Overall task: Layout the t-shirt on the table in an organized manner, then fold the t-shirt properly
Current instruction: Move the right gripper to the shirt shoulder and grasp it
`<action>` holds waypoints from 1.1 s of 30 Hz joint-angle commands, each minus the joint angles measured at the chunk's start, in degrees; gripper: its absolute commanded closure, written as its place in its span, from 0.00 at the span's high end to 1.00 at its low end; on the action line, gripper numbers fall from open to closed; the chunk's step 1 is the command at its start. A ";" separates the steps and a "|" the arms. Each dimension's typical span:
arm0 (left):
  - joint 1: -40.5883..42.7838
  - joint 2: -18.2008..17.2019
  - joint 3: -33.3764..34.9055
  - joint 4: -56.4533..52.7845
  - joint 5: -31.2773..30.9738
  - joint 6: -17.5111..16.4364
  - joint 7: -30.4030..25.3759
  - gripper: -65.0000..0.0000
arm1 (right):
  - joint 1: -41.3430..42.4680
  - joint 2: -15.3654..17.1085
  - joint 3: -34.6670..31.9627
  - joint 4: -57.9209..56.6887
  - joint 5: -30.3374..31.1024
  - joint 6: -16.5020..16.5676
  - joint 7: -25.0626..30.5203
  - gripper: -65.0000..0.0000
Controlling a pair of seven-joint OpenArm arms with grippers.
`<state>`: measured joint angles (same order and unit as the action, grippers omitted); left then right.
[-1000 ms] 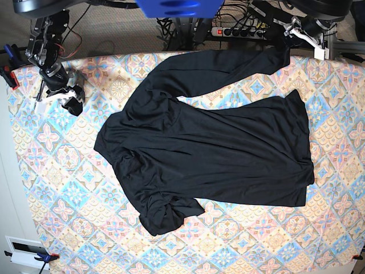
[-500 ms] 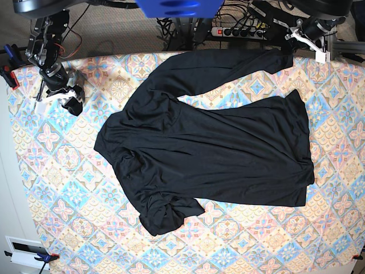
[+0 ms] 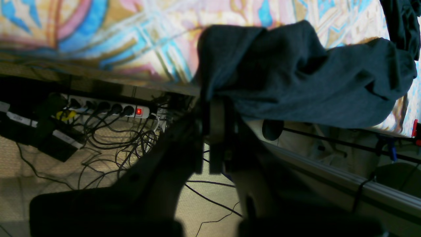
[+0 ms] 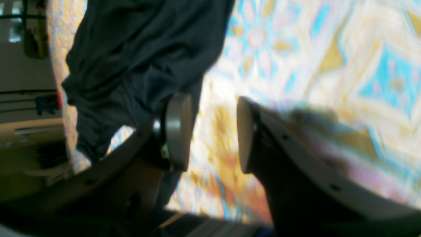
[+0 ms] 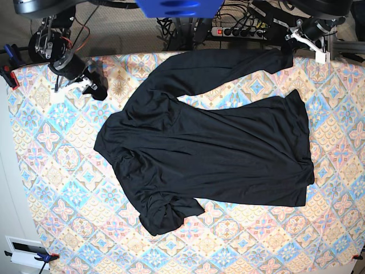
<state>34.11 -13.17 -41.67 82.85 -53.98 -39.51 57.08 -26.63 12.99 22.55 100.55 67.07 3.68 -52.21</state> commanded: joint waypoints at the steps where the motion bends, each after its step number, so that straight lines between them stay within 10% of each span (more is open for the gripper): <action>1: 0.49 -0.68 -0.48 0.89 -1.01 -0.49 -0.51 0.00 | -0.84 0.68 0.36 1.03 1.99 0.58 -0.32 0.34; 12: 0.40 -0.68 -0.48 0.89 -1.01 -0.49 -0.51 0.00 | -4.36 0.68 -1.67 0.59 3.48 0.58 -9.99 0.34; 23: 0.40 -0.68 -0.48 0.89 -1.28 -0.49 -0.51 0.00 | -4.27 0.76 -18.28 0.15 -1.62 0.58 -9.99 0.34; 33: 0.40 -0.68 -0.57 0.89 -1.36 -0.49 -0.51 0.00 | 1.27 0.68 -20.22 -1.87 -2.41 0.58 -9.11 0.34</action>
<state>34.06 -13.15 -41.67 82.85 -54.19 -39.51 57.06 -26.28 13.47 1.83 96.86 62.06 2.81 -66.17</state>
